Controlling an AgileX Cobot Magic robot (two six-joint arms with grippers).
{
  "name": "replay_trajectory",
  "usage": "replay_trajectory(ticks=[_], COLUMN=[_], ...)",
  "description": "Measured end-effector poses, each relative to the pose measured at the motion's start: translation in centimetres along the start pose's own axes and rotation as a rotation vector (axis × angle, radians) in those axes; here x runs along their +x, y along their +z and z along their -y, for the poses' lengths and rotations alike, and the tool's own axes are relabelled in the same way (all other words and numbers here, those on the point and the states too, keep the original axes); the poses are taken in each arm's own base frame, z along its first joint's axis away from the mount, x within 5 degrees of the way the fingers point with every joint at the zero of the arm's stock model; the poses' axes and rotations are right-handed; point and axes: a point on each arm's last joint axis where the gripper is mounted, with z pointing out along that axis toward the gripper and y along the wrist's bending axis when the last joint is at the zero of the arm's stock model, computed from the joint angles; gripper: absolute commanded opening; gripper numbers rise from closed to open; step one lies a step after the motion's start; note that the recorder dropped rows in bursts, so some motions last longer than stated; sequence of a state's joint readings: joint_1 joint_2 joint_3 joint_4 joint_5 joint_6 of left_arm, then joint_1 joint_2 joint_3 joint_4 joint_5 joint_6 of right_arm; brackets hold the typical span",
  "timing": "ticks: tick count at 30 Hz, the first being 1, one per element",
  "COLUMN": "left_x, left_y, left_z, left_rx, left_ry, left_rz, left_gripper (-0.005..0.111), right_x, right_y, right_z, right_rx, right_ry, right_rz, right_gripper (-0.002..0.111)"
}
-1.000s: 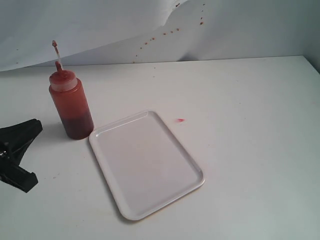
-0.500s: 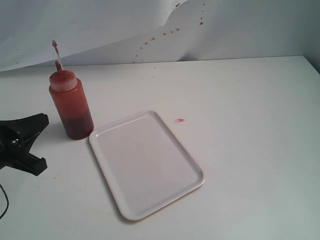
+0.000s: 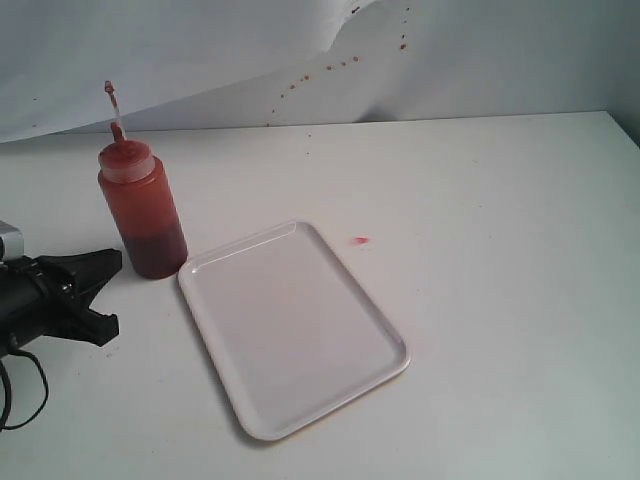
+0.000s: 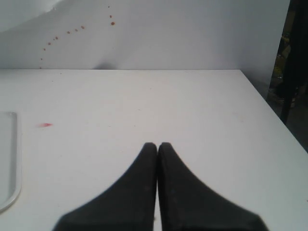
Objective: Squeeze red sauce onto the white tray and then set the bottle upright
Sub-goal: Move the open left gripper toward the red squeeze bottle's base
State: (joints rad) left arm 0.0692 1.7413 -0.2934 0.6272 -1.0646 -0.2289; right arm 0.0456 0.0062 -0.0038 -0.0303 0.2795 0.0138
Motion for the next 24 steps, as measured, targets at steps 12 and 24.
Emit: replay_trajectory(ticks=[12, 24], left_x=[0.01, 0.52], left_y=[0.00, -0.03], left_z=[0.00, -0.53], left_rx=[0.000, -0.058], left_ry=[0.002, -0.025], left_rz=[0.000, -0.056], left_gripper=[0.012, 0.105], right_x=[0.00, 0.00], right_y=[0.00, 0.00], right_z=[0.00, 0.00], right_rx=[0.000, 0.000], right_ry=[0.000, 0.000], right_rz=[0.000, 0.000], right_gripper=[0.000, 0.000])
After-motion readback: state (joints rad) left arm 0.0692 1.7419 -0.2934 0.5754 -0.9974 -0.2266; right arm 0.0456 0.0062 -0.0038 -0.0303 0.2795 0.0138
